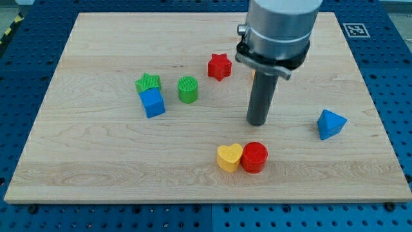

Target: Push yellow hexagon a bit down

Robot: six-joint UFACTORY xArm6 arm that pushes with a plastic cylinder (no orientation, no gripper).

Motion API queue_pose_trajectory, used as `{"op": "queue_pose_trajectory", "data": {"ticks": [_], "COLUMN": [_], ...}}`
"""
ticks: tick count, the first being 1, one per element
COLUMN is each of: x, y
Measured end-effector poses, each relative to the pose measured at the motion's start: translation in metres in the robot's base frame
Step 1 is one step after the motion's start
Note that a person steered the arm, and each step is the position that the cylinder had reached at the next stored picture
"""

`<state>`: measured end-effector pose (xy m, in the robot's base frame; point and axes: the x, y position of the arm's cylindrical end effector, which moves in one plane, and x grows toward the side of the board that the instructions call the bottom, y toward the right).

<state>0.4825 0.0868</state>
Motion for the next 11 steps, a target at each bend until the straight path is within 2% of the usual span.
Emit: {"op": "queue_pose_trajectory", "data": {"ticks": [2,3,4,5,6,11], "x": [-0.048,-0.089,-0.135,-0.148,-0.144,-0.103], "y": [0.079,0.101,0.091,0.049,0.026,0.026]}}
